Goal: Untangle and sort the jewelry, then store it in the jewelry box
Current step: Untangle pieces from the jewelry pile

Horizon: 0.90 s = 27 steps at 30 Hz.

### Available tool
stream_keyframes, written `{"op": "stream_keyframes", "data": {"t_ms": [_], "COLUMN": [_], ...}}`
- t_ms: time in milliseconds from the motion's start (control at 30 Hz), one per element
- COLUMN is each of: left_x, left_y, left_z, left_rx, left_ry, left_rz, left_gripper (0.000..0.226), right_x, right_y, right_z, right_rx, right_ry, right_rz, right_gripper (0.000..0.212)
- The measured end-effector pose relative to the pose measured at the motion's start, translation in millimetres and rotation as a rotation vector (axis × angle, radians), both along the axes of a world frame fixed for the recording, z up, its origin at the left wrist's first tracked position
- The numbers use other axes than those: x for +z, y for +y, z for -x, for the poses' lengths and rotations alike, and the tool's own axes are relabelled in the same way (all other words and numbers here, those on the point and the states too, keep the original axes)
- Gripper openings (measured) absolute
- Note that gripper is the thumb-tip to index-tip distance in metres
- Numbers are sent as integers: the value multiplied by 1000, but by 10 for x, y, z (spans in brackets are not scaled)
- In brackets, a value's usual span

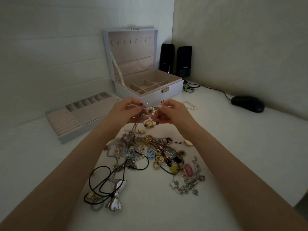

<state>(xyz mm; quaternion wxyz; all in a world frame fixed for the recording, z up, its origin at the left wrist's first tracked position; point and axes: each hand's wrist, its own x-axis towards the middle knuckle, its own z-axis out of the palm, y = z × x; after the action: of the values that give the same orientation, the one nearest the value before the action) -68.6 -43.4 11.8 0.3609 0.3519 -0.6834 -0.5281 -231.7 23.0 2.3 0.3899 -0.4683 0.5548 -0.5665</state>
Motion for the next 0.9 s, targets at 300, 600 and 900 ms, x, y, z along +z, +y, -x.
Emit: {"op": "stream_keyframes", "data": {"t_ms": [300, 600, 900], "left_x": [62, 76, 39], "left_y": [57, 88, 19], "left_z": [-11, -2, -94], "left_rx": [-35, -65, -111], "left_ry": [124, 42, -192], "left_rz": [-16, 44, 141], "left_gripper": [10, 13, 9], "right_x": [35, -5, 57], "right_y": [64, 76, 80], "right_z": [30, 23, 137], "right_rx": [125, 17, -31], "right_ry": [55, 196, -142], "right_rz": [62, 43, 164], "right_gripper": [24, 4, 17]}}
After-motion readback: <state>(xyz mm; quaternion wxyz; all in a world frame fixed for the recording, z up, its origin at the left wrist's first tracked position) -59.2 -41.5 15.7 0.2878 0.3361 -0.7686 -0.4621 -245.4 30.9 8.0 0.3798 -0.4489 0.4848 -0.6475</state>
